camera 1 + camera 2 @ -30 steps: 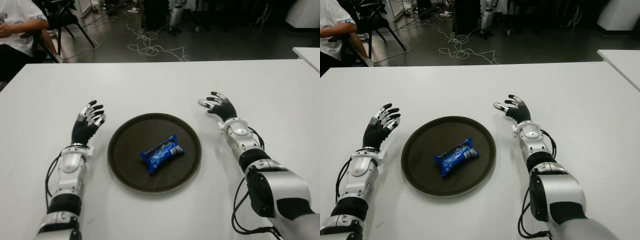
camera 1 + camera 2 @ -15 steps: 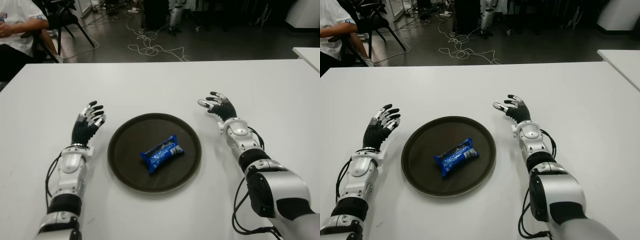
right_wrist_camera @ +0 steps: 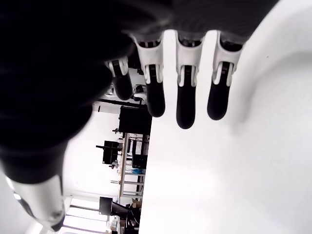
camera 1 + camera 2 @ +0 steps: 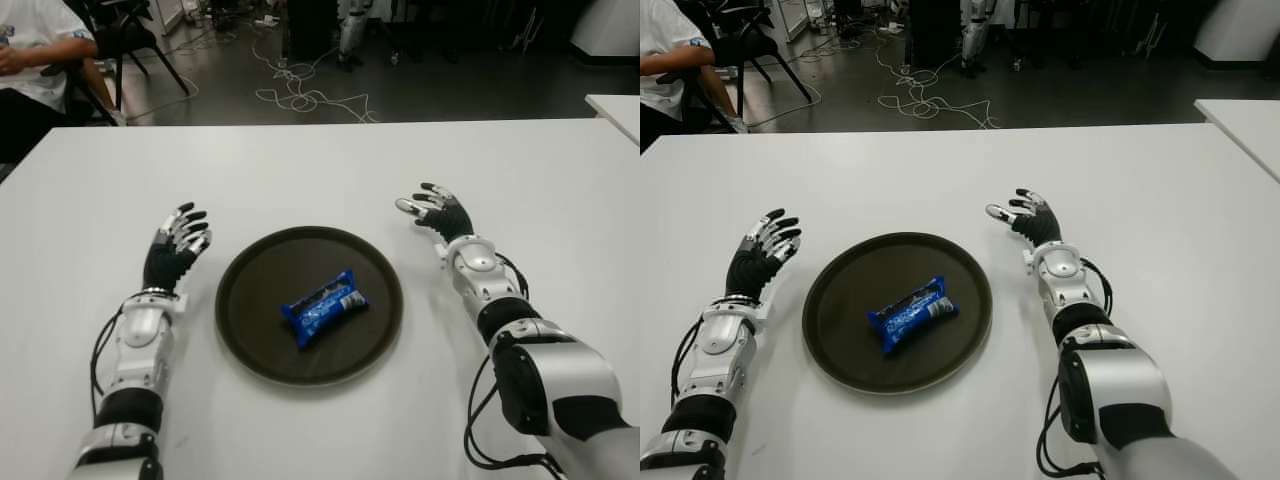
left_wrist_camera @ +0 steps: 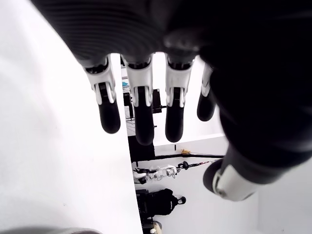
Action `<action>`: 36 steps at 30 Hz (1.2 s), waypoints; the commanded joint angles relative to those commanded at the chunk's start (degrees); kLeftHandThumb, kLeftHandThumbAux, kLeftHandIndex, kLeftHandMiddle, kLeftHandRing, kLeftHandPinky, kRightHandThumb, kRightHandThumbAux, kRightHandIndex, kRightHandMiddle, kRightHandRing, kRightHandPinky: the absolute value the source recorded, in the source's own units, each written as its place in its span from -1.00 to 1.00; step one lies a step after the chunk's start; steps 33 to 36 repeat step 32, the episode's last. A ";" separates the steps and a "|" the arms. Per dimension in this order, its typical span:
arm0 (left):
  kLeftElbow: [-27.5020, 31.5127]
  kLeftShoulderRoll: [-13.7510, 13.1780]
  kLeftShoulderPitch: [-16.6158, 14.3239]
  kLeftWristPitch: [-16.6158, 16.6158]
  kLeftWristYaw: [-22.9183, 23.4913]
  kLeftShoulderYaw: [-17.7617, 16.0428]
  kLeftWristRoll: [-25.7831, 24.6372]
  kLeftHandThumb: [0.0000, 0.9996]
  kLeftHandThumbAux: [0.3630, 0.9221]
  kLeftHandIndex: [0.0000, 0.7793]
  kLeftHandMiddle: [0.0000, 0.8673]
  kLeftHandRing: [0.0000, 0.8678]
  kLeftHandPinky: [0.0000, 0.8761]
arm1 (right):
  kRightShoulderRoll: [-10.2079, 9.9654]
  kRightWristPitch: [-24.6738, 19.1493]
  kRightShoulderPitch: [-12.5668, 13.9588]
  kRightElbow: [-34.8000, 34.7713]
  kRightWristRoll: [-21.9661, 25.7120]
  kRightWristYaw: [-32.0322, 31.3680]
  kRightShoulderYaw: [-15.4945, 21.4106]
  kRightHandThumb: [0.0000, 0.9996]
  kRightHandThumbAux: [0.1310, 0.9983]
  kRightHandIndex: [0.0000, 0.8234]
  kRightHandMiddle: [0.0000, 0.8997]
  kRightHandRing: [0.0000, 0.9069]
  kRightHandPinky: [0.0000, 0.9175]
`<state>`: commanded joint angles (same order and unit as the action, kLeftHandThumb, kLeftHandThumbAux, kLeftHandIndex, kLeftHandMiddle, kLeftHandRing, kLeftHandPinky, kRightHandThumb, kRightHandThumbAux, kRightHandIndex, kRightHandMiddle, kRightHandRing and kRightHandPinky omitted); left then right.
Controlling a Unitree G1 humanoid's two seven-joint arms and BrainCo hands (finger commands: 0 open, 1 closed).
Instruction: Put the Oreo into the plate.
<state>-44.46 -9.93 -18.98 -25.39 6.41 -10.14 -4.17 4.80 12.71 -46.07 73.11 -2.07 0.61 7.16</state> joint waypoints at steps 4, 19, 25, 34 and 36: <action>-0.18 -0.04 -0.09 0.14 0.35 -0.14 -0.34 -0.81 0.27 -0.63 -0.50 -0.54 -0.57 | -0.03 0.22 0.05 -0.05 -0.11 0.02 -0.14 -1.00 0.37 -0.57 -0.48 -0.45 -0.36; 0.00 -0.50 0.17 0.26 1.54 0.42 0.20 -0.75 0.17 -0.65 -0.49 -0.52 -0.53 | 0.15 0.97 0.27 -0.15 -0.97 -0.03 -1.24 -1.00 0.36 -0.58 -0.49 -0.47 -0.39; -0.05 -0.70 0.42 -0.86 2.08 0.76 0.65 -0.65 0.03 -0.64 -0.42 -0.42 -0.38 | 0.11 1.11 0.40 -0.19 -1.02 0.04 -1.21 -1.00 0.36 -0.55 -0.47 -0.45 -0.38; -0.07 -0.65 0.58 -1.36 2.56 0.79 0.50 -0.58 0.00 -0.62 -0.37 -0.35 -0.30 | 0.14 1.31 0.56 -0.25 -0.94 -0.09 -1.13 -1.00 0.36 -0.53 -0.46 -0.44 -0.36; -0.07 -0.65 0.58 -1.36 2.56 0.79 0.50 -0.58 0.00 -0.62 -0.37 -0.35 -0.30 | 0.14 1.31 0.56 -0.25 -0.94 -0.09 -1.13 -1.00 0.36 -0.53 -0.46 -0.44 -0.36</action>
